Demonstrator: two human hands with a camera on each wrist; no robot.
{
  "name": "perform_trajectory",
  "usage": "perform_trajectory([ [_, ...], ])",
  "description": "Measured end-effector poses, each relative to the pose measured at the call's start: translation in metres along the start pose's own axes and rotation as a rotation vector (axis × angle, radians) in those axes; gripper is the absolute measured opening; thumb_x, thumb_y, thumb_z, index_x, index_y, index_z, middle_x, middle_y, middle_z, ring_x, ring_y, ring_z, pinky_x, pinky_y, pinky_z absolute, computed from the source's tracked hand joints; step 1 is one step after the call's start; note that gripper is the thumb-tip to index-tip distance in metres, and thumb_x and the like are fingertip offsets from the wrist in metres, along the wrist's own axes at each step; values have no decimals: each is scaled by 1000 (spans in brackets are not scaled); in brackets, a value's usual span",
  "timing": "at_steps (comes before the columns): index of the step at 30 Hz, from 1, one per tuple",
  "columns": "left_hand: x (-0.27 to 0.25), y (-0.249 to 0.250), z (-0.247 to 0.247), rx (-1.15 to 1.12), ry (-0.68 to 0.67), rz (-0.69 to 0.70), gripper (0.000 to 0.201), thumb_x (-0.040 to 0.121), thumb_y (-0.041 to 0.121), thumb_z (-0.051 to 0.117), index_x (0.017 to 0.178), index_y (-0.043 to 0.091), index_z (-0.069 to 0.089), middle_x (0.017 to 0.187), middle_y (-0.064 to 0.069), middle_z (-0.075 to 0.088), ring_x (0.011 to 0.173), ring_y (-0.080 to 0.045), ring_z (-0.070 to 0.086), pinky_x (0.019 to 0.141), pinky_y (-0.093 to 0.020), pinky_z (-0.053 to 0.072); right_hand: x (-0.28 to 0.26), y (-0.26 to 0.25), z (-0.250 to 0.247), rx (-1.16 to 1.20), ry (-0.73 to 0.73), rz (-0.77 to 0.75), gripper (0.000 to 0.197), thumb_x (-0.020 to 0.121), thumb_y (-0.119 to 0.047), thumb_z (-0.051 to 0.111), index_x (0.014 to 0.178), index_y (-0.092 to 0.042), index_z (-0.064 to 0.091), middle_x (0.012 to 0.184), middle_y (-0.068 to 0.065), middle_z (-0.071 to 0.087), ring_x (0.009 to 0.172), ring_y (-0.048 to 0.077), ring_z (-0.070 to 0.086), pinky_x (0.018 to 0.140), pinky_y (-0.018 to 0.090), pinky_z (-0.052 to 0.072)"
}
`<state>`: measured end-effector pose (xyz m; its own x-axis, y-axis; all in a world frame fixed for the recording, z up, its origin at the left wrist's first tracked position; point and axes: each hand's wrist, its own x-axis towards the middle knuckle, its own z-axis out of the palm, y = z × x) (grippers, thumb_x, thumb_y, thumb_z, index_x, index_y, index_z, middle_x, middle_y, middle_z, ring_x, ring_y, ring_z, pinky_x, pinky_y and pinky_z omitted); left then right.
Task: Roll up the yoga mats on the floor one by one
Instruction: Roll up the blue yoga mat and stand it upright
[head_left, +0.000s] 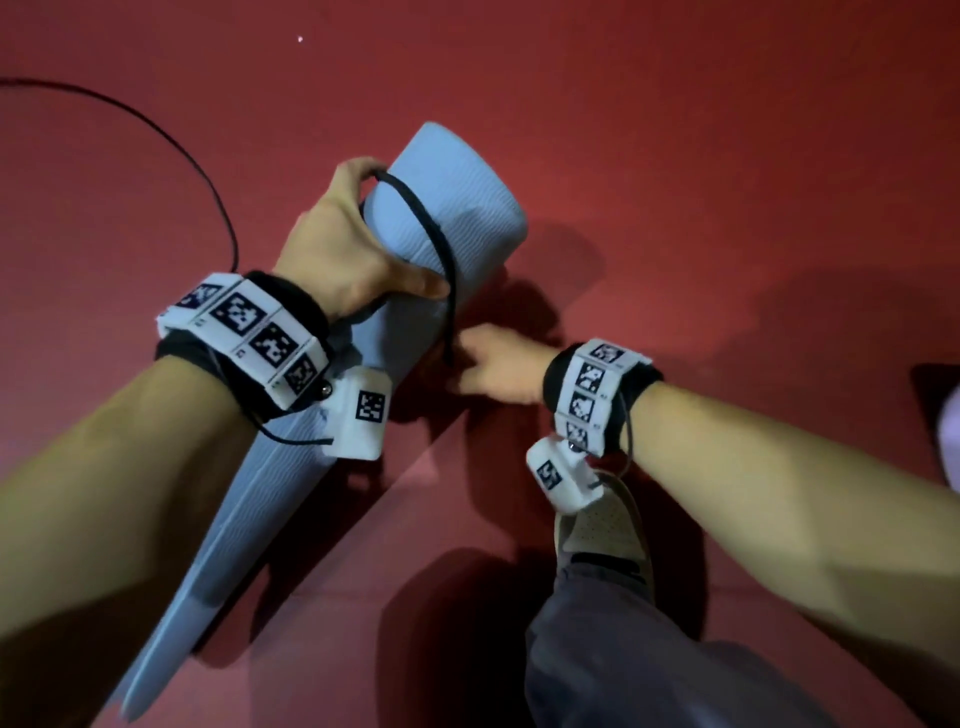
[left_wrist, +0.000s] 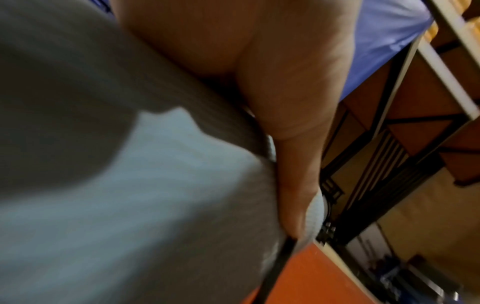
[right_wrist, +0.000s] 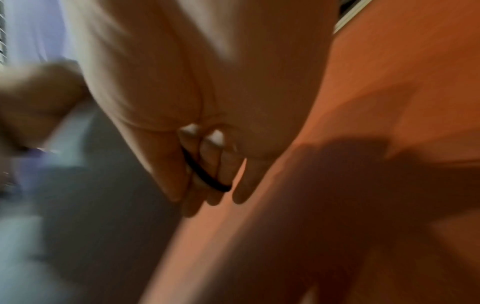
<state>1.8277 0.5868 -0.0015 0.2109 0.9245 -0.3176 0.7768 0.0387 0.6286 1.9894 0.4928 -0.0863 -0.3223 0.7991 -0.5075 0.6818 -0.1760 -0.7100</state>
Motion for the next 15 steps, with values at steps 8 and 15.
perform_trajectory([
  [8,26,-11,53,252,-23,-27,119,51,59,90,148,37,24,135,-7,59,120,-37,57,99,-50,47,-18,17,-7,-123,-65,38,68,92,-14,64,152,-5,32,153,11,36,142,24,34,103,16,24],
  [15,10,-35,79,352,-52,-26,120,57,62,87,153,31,21,150,-7,41,135,-37,40,102,-59,36,-11,31,-26,95,340,25,38,85,-7,64,122,-19,67,102,-2,70,85,15,64,91,34,53],
])
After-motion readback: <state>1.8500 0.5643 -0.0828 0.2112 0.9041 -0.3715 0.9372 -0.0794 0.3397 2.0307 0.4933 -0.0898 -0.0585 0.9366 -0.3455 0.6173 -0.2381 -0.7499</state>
